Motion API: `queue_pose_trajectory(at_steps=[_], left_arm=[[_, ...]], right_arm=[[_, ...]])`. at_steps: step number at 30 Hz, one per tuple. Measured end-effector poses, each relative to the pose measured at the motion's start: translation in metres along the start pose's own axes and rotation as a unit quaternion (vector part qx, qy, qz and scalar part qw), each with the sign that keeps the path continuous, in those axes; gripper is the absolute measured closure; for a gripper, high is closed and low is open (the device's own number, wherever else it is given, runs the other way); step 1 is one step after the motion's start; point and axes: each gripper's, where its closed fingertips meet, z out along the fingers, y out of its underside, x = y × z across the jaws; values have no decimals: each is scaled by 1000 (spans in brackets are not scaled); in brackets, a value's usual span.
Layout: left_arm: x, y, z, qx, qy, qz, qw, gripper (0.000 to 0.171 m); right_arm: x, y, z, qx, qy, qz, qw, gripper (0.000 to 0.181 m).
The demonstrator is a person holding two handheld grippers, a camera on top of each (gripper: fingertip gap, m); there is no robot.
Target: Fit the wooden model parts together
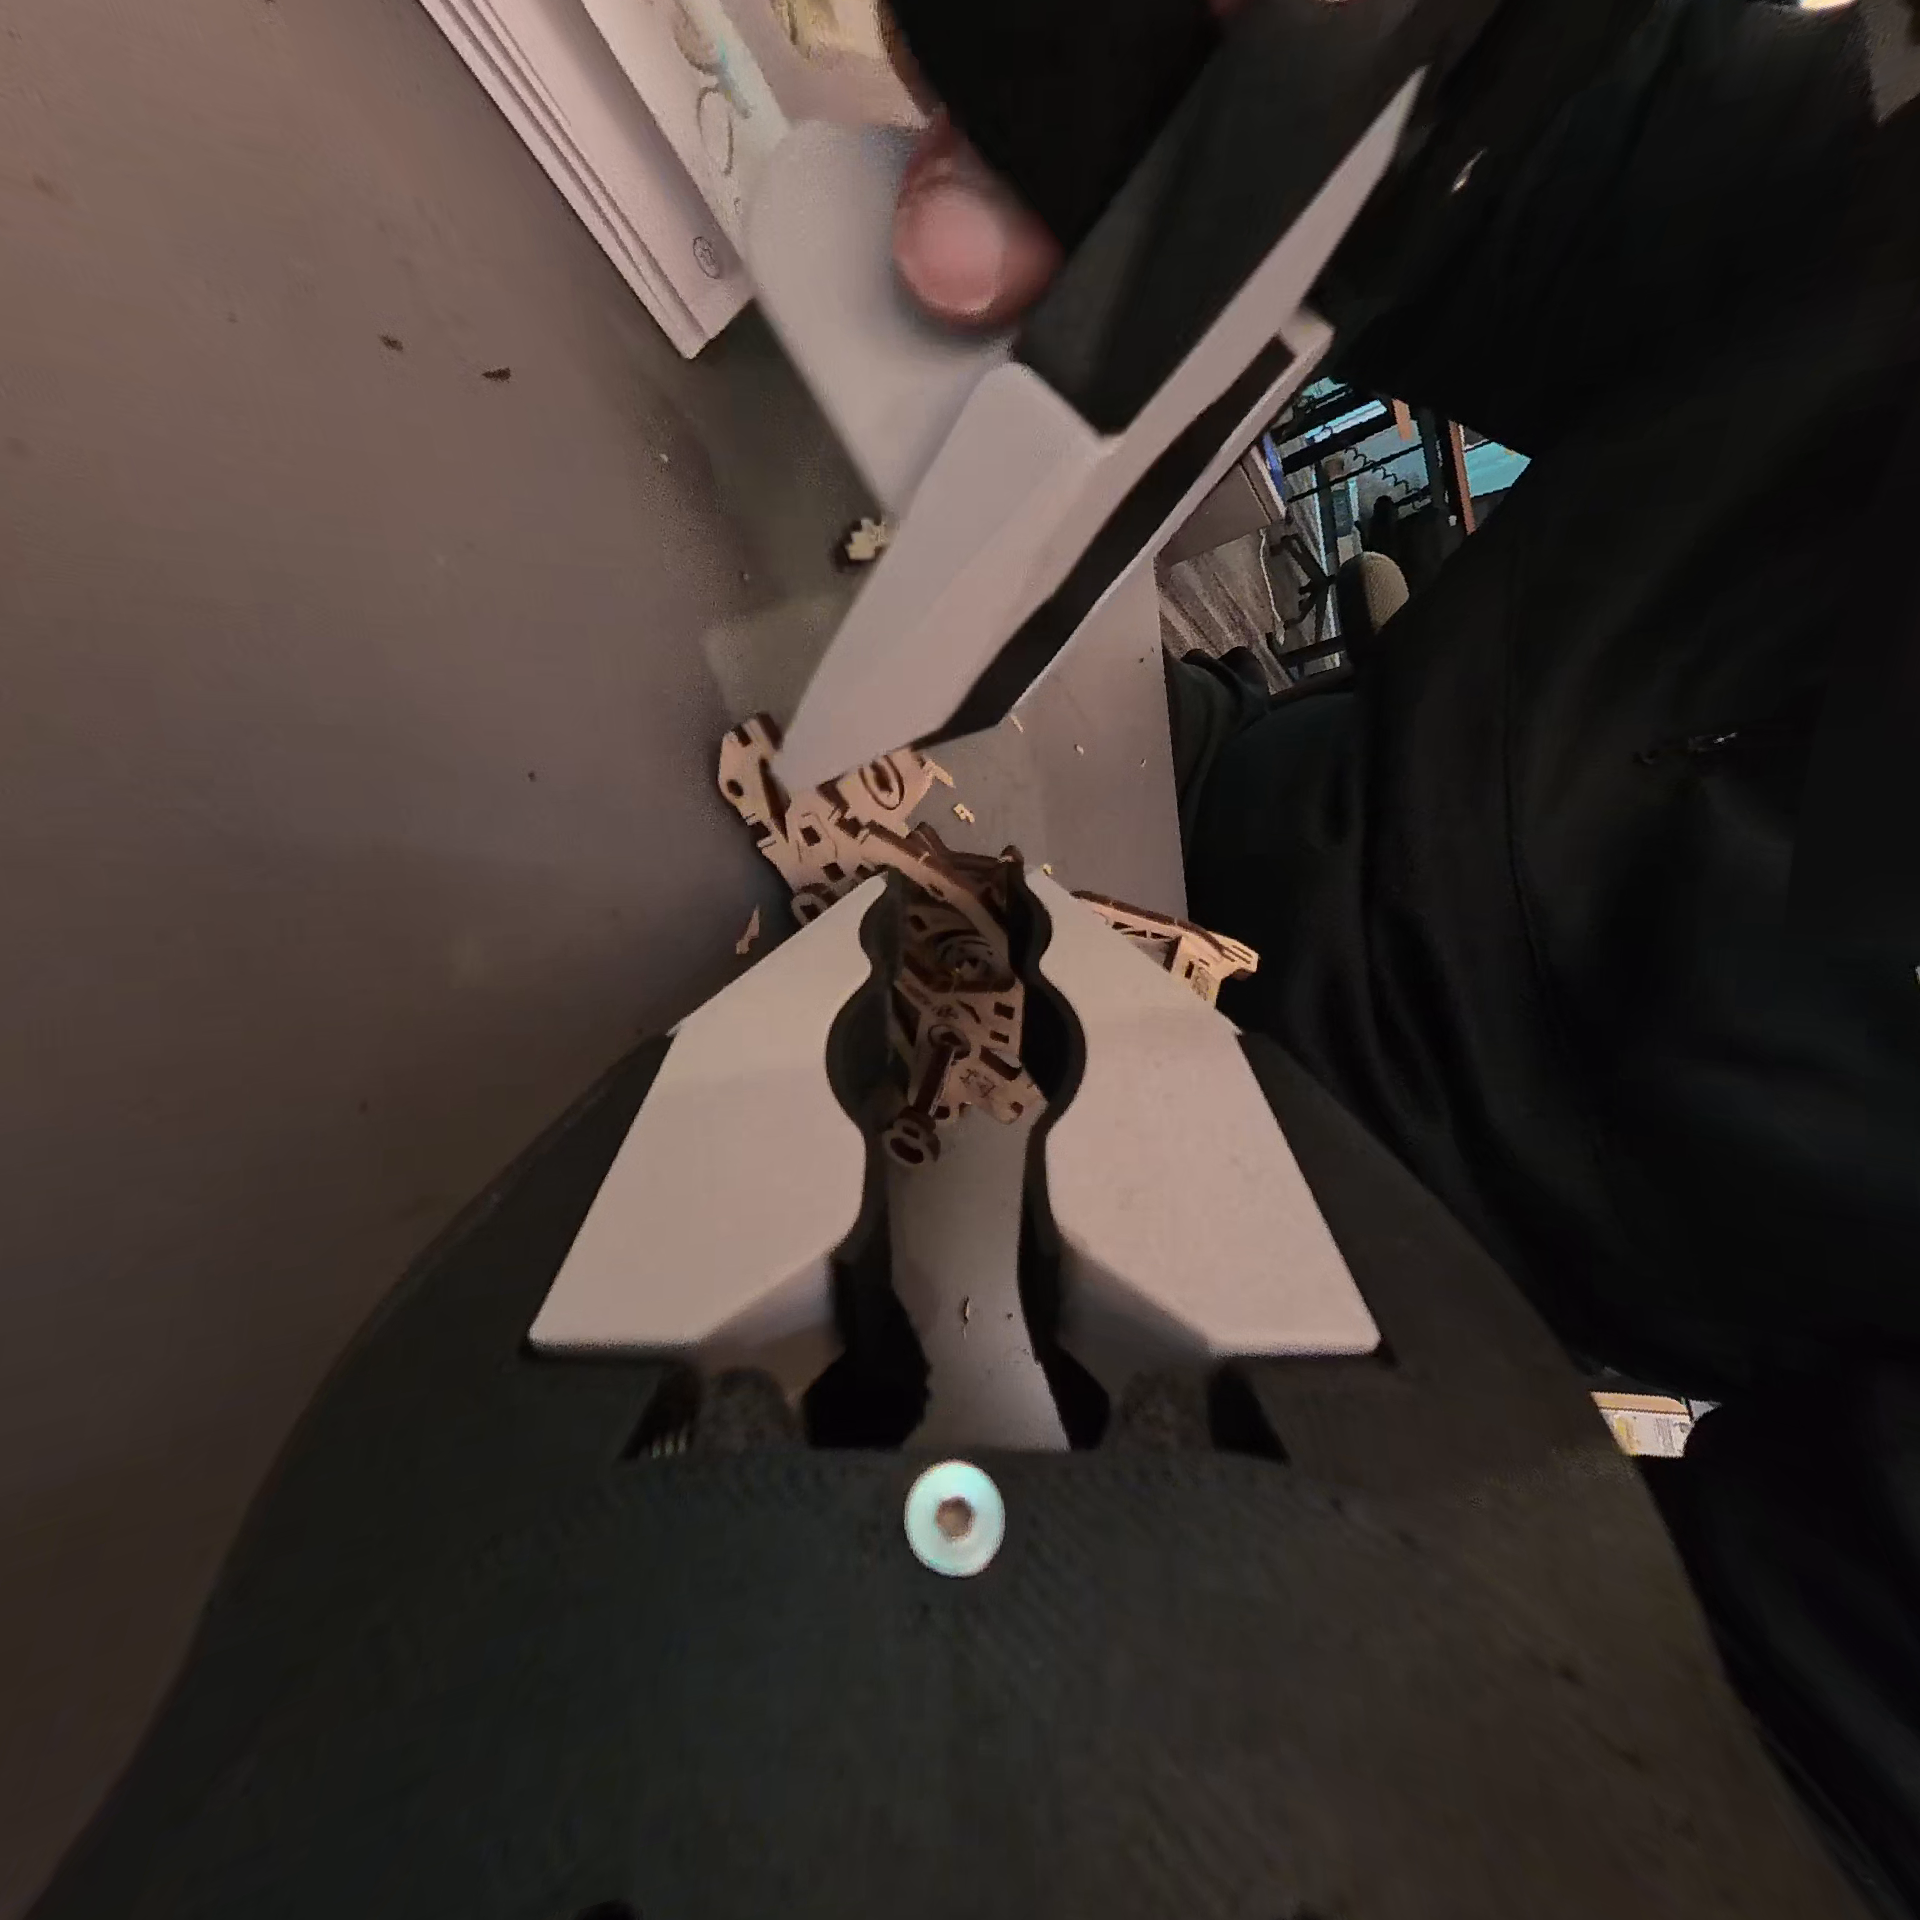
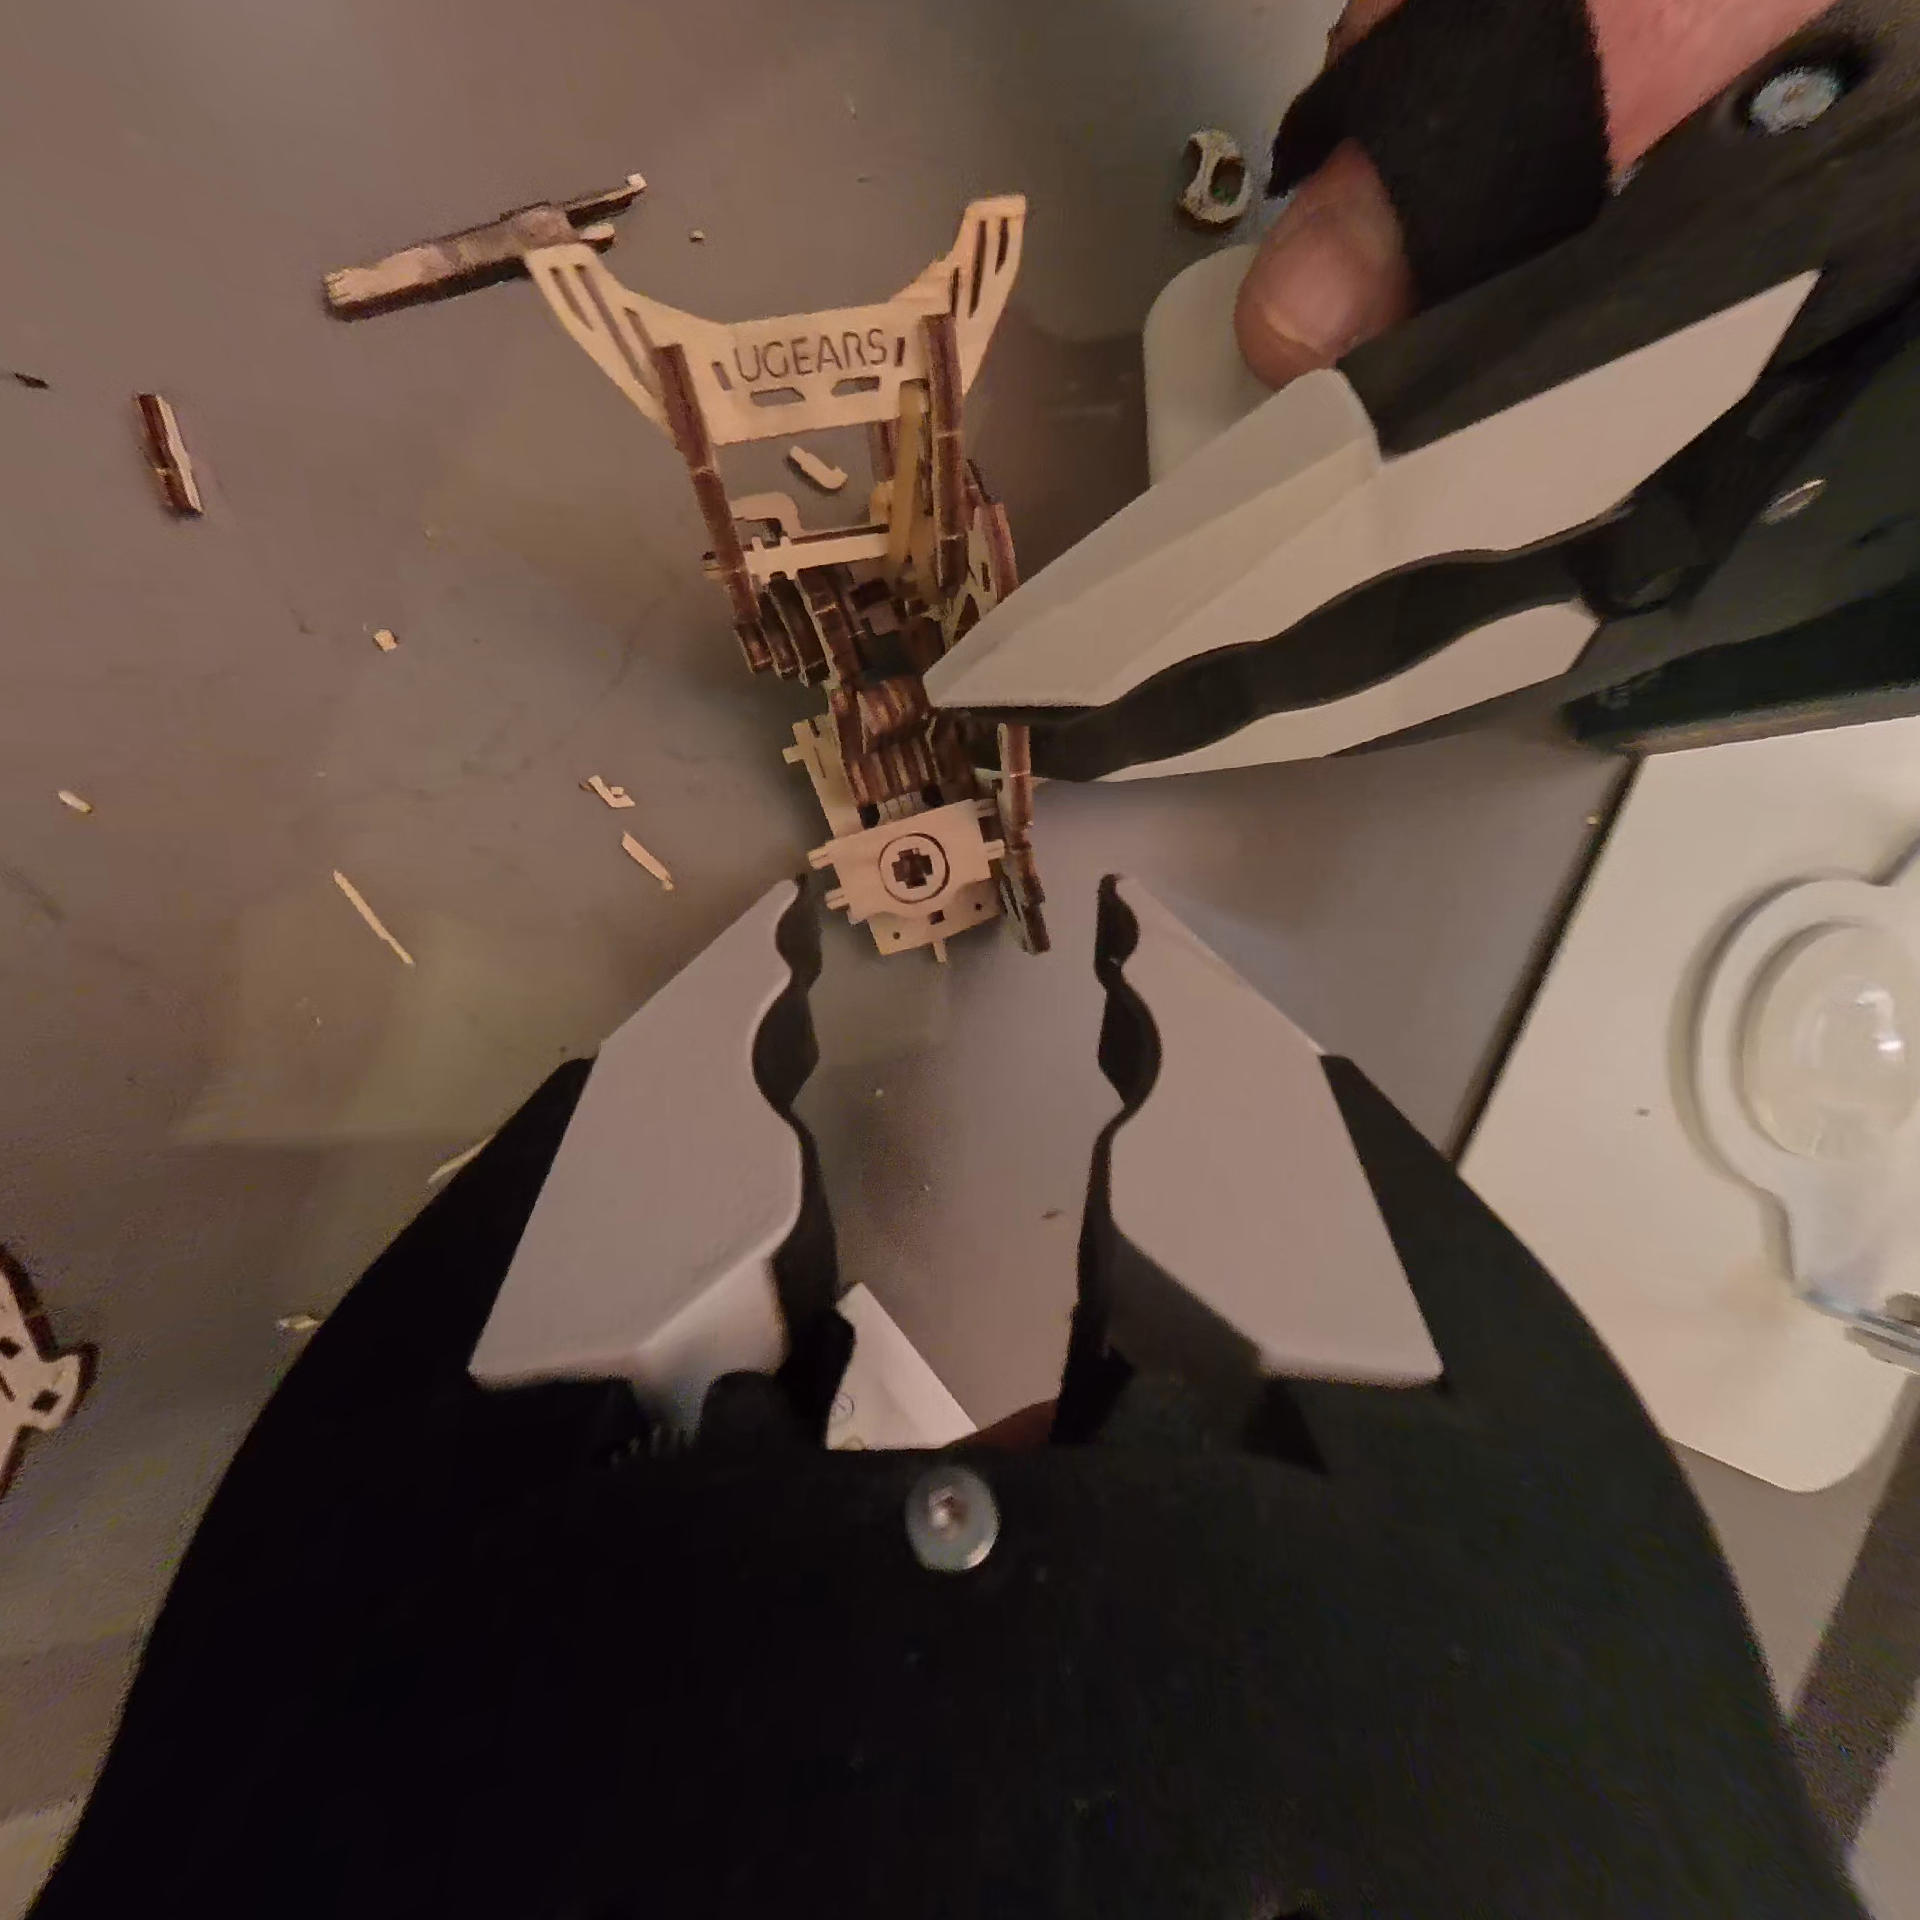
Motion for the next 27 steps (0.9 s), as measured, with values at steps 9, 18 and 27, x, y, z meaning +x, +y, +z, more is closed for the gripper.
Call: queue_pose_trajectory(at_steps=[9, 18, 27], left_arm=[[-1, -1, 1, -14, 10, 1, 1000, 155], [-2, -2, 1, -14, 19, -6, 1000, 155], [-2, -2, 1, -14, 21, -7, 1000, 155]], right_arm=[[-19, -1, -4, 33, -19, -16, 999, 152], [-17, -11, -5, 44, -15, -35, 998, 152], [-16, -6, 1, 38, -12, -36, 999, 158]])
